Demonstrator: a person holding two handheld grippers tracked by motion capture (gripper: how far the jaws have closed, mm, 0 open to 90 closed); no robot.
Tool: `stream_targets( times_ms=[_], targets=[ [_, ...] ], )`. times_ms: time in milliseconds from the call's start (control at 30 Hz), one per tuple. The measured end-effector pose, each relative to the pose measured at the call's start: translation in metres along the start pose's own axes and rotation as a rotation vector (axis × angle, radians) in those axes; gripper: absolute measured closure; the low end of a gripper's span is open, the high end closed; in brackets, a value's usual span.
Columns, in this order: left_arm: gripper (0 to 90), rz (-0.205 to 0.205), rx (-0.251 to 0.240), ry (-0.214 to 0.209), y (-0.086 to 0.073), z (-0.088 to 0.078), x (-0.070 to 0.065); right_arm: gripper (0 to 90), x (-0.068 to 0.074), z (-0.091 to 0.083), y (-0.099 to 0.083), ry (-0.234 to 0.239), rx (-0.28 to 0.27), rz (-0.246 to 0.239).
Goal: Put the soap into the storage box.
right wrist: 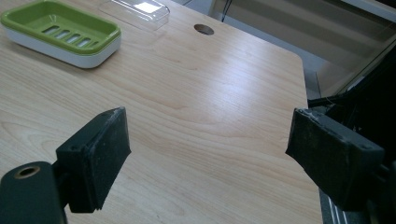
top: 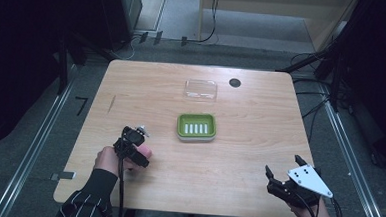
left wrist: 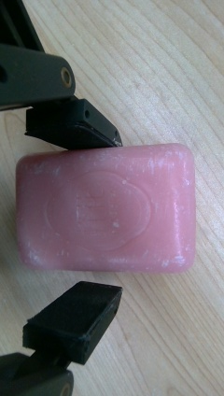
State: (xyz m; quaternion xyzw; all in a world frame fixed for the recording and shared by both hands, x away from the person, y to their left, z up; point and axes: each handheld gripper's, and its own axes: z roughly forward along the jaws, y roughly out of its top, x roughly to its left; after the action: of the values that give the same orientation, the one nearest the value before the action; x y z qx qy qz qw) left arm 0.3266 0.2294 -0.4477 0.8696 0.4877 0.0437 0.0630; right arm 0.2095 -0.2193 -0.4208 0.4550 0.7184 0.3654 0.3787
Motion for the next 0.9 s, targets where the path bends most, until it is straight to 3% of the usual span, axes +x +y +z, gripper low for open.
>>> stream_targets(
  times_ms=[367, 900],
  targets=[
    [37.0, 0.022, 0.01, 0.022, 0.0013, 0.0019, 0.0, 13.5, 0.0, -0.0001, 0.0, 0.0, -0.001, 0.0],
    [38.1, 0.043, 0.022, 0.024, 0.0031, 0.0042, -0.0011, 13.5, -0.0001, -0.0002, 0.0, -0.002, -0.001, 0.0]
  ],
)
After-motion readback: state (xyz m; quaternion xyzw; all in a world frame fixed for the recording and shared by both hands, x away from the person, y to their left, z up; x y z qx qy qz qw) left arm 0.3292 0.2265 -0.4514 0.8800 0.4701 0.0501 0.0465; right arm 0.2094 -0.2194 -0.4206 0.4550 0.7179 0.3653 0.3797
